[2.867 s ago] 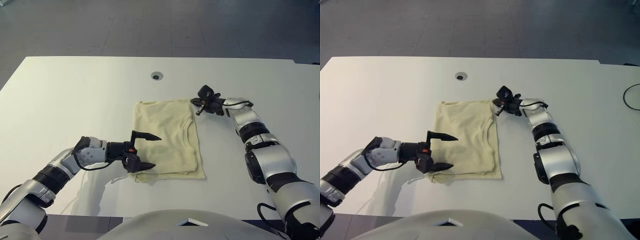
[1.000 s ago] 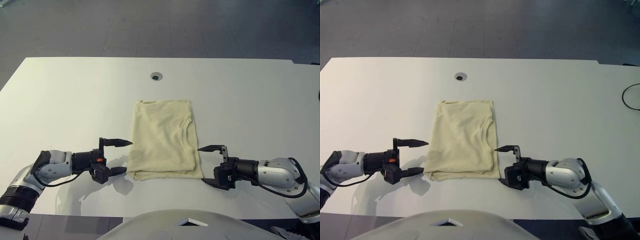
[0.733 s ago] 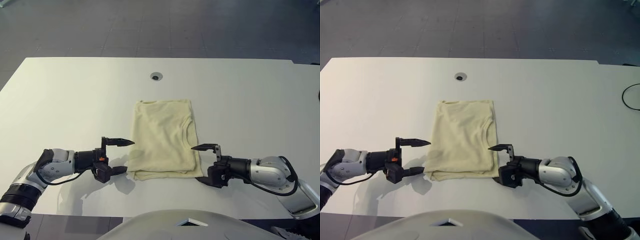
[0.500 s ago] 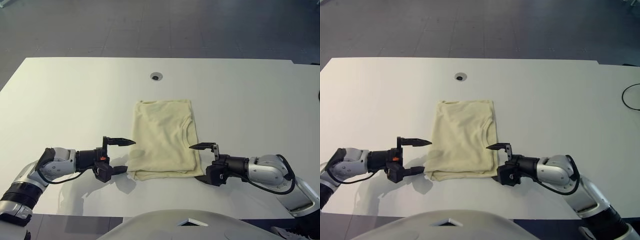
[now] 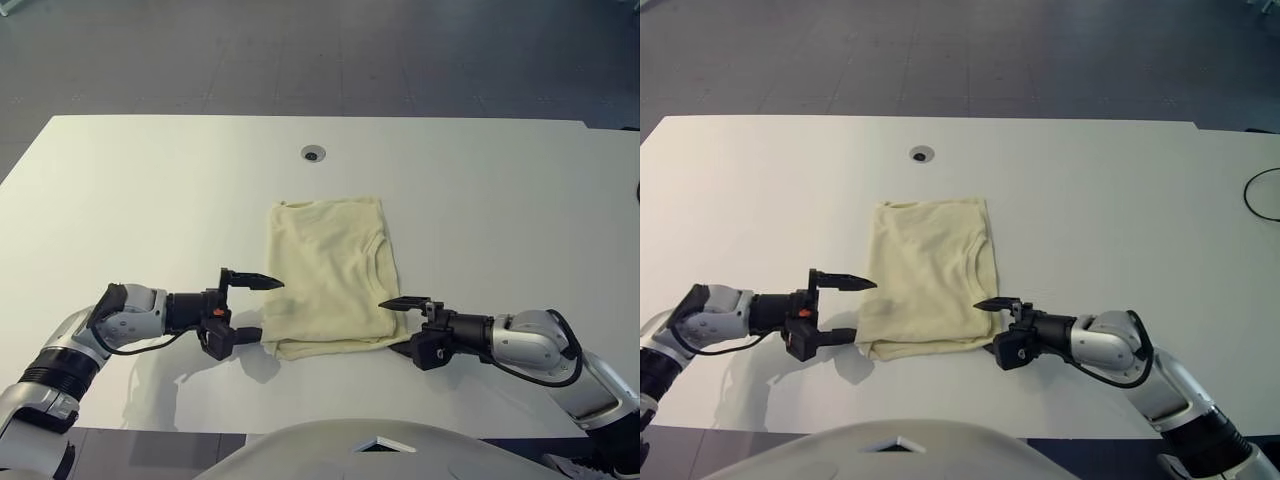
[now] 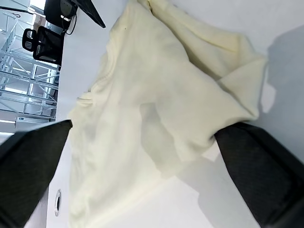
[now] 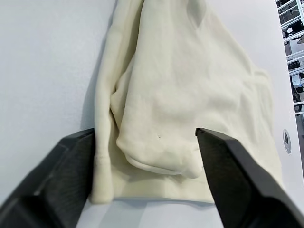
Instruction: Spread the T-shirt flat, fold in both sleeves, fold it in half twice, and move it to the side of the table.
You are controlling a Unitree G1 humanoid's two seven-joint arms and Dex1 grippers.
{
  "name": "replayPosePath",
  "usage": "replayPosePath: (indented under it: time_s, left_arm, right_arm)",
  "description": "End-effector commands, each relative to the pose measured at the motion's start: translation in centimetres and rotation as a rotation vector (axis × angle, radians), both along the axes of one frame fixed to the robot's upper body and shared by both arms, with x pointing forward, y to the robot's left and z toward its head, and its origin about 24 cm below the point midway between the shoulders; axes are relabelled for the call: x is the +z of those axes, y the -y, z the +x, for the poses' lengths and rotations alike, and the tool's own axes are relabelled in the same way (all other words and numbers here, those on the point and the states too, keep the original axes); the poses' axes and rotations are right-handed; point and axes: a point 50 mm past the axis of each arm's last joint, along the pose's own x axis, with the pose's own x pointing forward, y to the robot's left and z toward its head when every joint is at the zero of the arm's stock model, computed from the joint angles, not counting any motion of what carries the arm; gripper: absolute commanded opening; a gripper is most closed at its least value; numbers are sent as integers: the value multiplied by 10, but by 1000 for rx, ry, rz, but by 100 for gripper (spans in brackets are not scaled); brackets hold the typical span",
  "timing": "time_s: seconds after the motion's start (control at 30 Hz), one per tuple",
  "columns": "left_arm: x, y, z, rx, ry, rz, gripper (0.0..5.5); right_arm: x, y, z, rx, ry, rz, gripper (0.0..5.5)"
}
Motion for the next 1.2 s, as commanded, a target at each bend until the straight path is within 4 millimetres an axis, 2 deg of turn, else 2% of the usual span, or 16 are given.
replayPosePath:
  time_s: [0.03, 0.57, 0.8, 0.93, 1.2]
  left_arm:
    - [-19, 2, -8, -49, -83, 97, 507]
    - [-37, 9, -19, -166, -159, 170, 203]
    - [-44, 9, -25, -197, -185, 181, 83]
    - [-45, 9, -28, -211, -192, 178, 36]
    - [-37, 4, -26, -216, -166, 145, 20]
  right_arm:
    - [-16, 10, -2, -23, -64, -94, 272]
    - [-19, 17, -3, -45, -100, -95, 2]
    - [-18, 16, -3, -52, -113, -65, 2]
    - [-18, 18, -2, -60, -122, -61, 2]
    - [-7, 17, -7, -21, -194, -25, 2]
